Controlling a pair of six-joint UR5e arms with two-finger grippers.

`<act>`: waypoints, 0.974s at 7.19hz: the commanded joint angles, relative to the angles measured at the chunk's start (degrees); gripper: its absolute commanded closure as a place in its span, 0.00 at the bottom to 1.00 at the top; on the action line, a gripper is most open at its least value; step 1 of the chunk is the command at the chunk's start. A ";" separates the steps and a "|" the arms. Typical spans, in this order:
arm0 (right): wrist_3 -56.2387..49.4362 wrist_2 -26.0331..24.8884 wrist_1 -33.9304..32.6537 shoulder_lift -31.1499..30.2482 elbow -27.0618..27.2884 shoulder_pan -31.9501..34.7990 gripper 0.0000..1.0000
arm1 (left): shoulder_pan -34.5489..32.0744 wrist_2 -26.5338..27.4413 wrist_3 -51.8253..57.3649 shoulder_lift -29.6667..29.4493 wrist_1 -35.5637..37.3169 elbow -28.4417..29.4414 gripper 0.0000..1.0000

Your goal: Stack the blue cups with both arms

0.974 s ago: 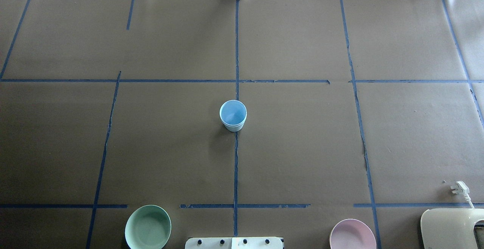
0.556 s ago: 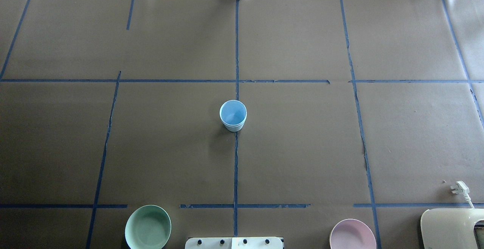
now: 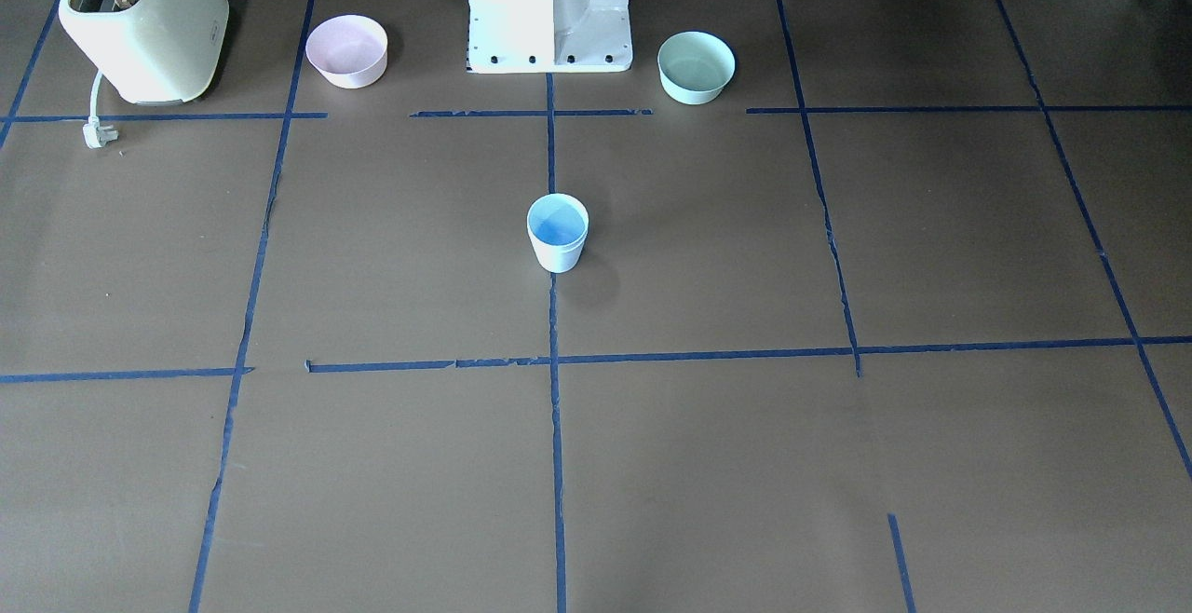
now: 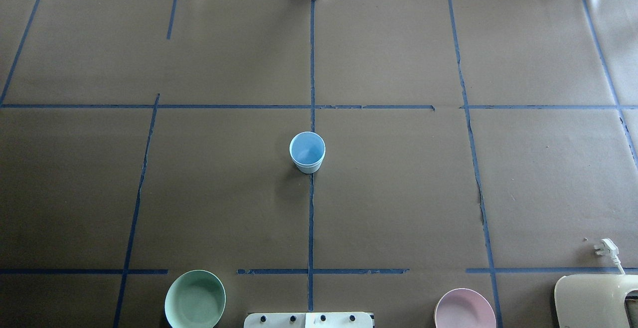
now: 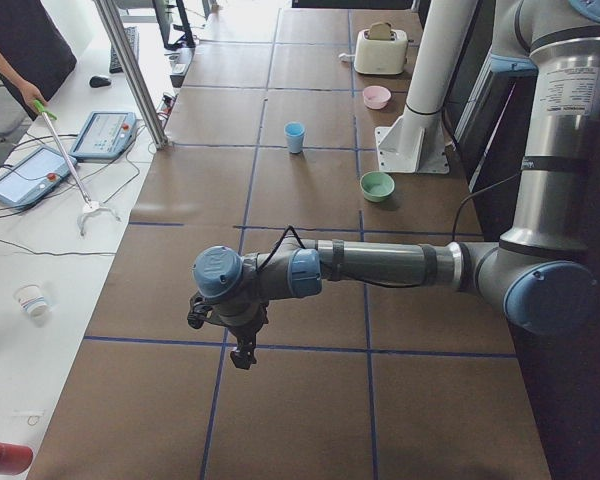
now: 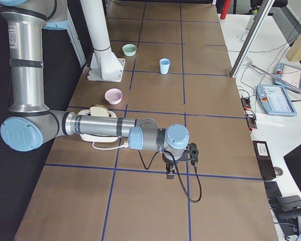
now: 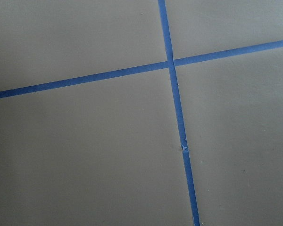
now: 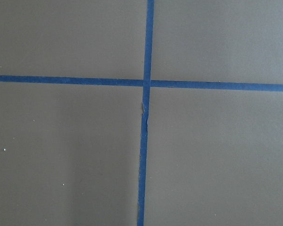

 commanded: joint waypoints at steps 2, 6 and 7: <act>0.00 -0.09 0.00 0.00 0.08 0.18 0.00 | -0.18 0.01 -4.11 0.12 0.00 0.07 0.00; 0.00 -0.09 0.00 0.36 0.08 0.53 0.00 | -0.35 0.10 -5.63 0.12 -0.88 0.07 0.00; 0.00 -0.09 0.00 0.44 0.08 0.79 0.00 | -0.35 0.10 -5.63 0.04 -0.88 0.07 0.00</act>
